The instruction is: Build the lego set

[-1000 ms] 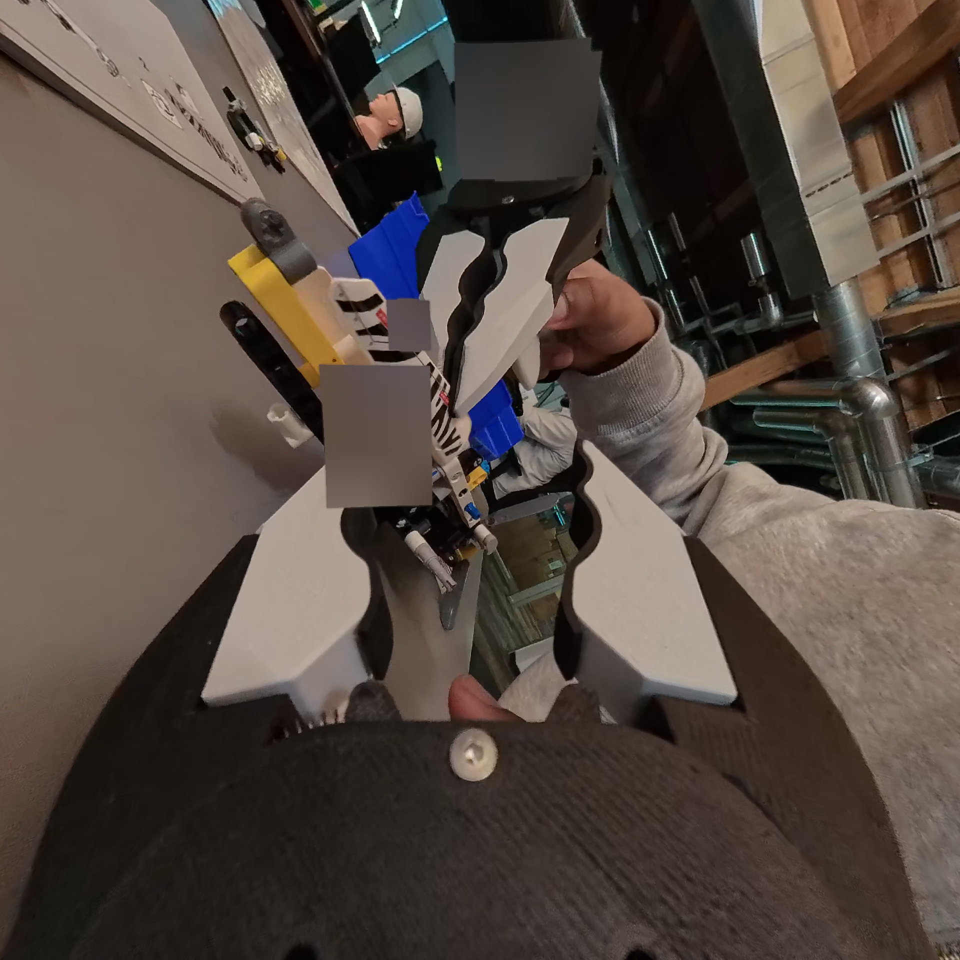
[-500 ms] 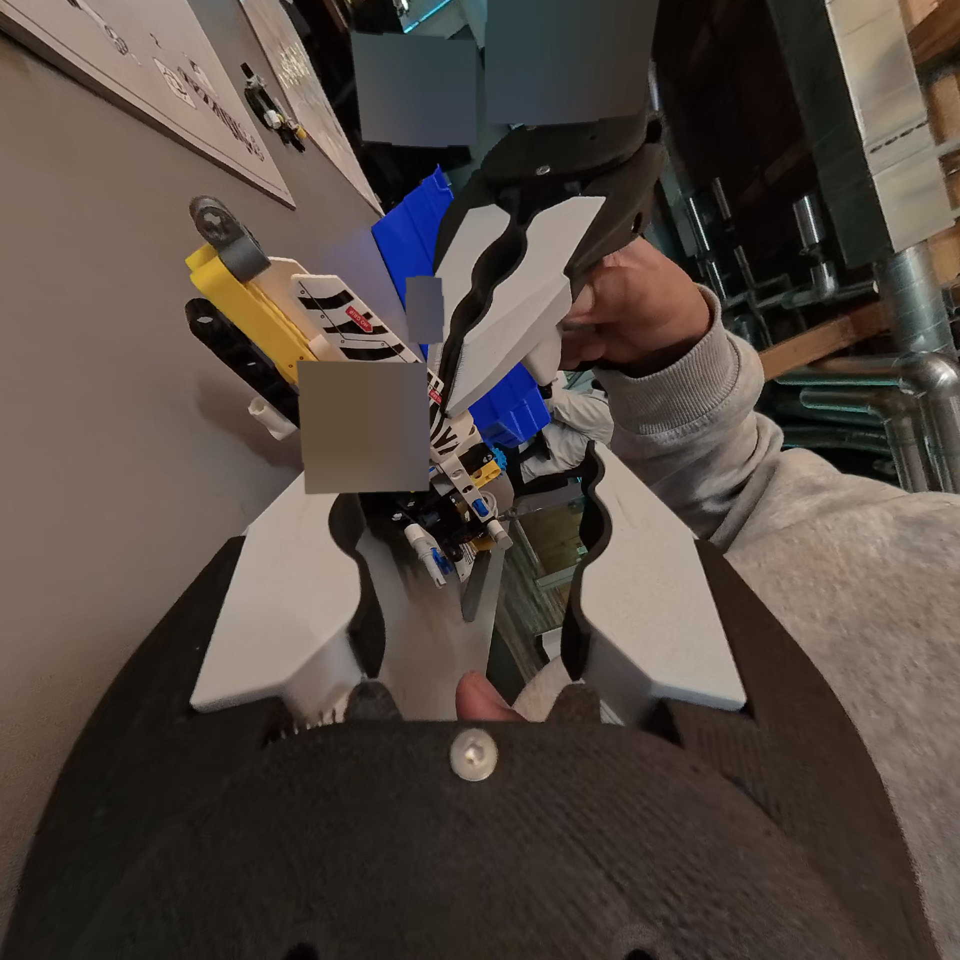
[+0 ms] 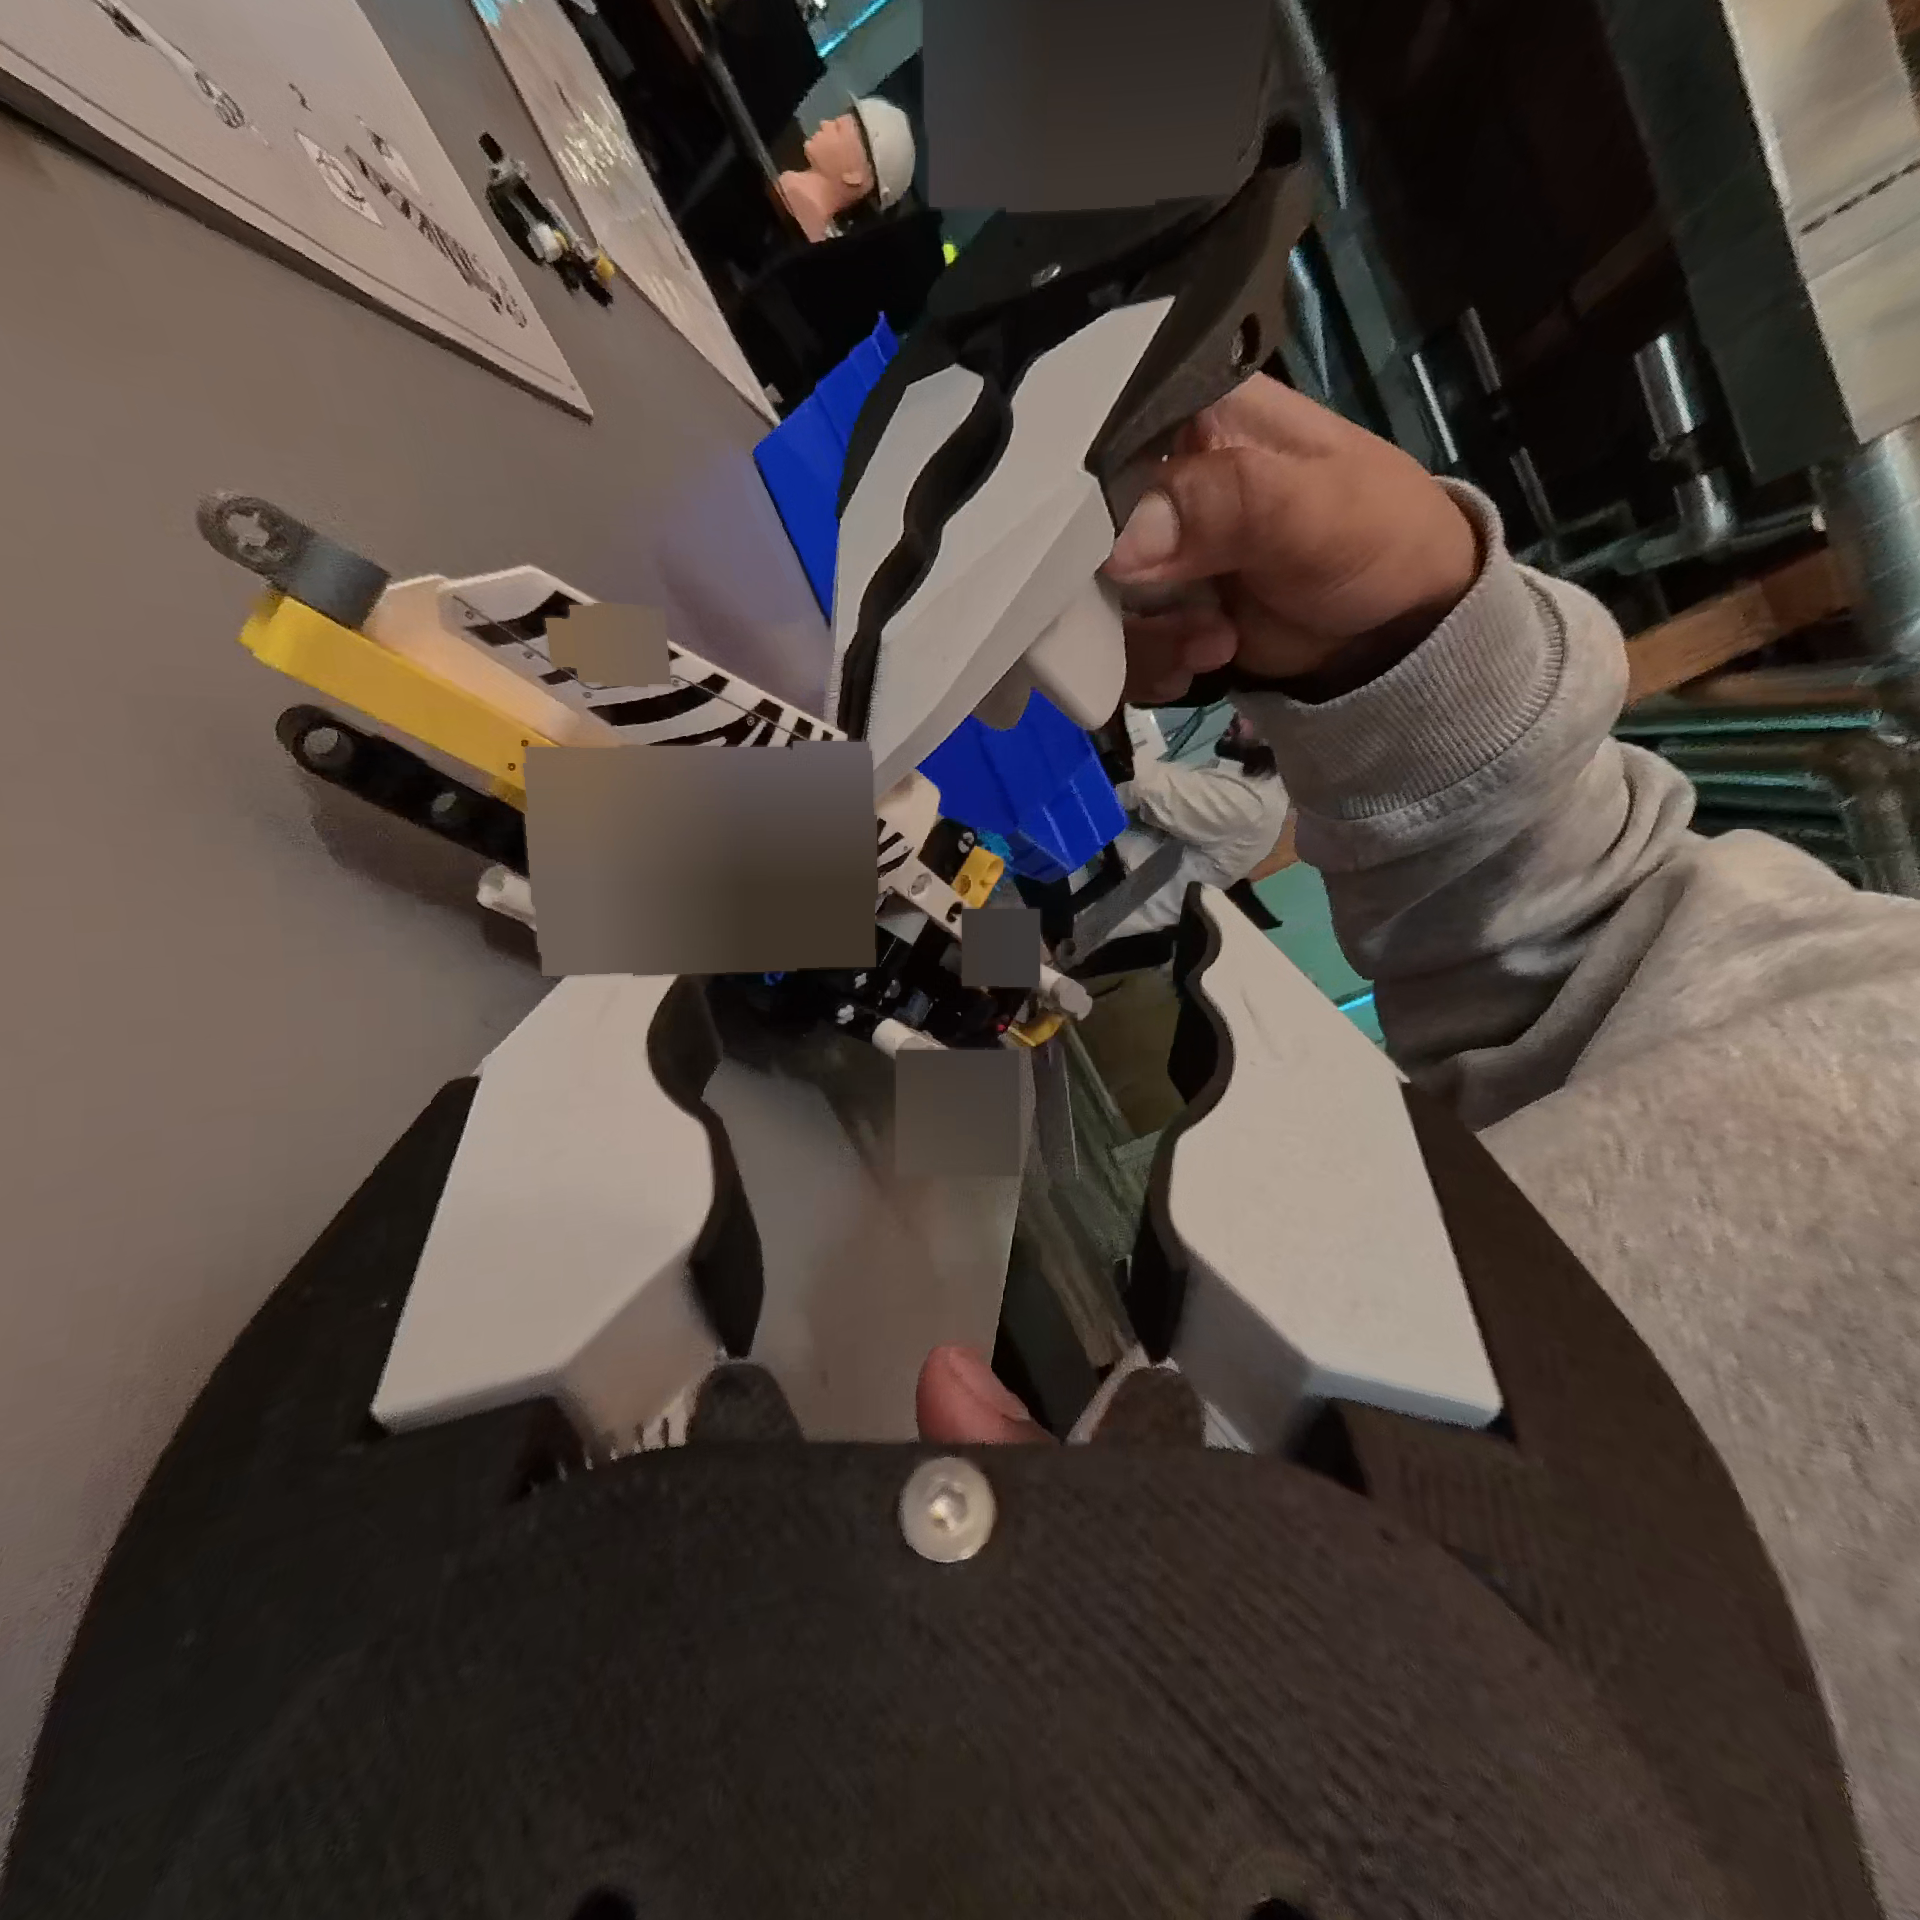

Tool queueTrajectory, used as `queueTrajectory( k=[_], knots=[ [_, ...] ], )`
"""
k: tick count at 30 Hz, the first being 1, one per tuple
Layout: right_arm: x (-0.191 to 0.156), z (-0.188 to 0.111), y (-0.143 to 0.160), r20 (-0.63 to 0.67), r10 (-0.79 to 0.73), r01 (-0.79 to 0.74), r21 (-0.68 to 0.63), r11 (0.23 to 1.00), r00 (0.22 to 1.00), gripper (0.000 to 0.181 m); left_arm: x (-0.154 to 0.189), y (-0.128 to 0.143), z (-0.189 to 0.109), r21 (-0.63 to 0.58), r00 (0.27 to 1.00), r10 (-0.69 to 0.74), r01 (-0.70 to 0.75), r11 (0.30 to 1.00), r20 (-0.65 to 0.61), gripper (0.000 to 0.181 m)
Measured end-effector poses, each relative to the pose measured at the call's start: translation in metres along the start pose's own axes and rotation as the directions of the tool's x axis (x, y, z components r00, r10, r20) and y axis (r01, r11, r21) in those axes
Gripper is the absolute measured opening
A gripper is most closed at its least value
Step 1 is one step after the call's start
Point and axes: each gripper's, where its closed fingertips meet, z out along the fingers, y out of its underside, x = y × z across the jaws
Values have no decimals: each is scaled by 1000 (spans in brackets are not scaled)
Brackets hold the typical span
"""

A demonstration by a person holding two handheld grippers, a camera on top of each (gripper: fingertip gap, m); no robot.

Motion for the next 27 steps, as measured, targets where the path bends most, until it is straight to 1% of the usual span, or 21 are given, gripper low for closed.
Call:
queueTrajectory(
  k=[3, 6, 10, 15, 21, 24, 27],
  knots=[
    [-3, 2, 4, 38, 17, -16, -25, 1000, 999, 0, 0, -3, -1, 19, 1000, -12, 12, 1000, -4, 88],
    [-5, 5, 6, 107, 50, -46, -39, 998, 993, 0, -1, -4, -2, 20, 1000, -26, 26, 999, -11, 90],
    [-2, 4, 4, 137, 59, -57, -19, 998, 989, 0, -1, -5, -2, 21, 999, -33, 33, 999, -9, 92],
    [0, 4, 3, 177, 109, -104, -36, 994, 978, 0, -3, -4, -1, 17, 1000, -21, 21, 1000, 6, 93],
    [1, 7, 2, 114, 115, -106, -82, 991, 987, 0, -3, -2, 0, 10, 1000, 3, -4, 1000, 24, 99],
    [1, 8, 1, 87, 117, -110, -83, 990, 989, 0, -4, -2, 0, 13, 1000, 7, -8, 1000, 30, 100],
    [1, 8, 2, 32, 102, -98, -85, 991, 994, 0, -3, -1, 1, 7, 999, 14, -15, 1000, 29, 100]
  ],
)
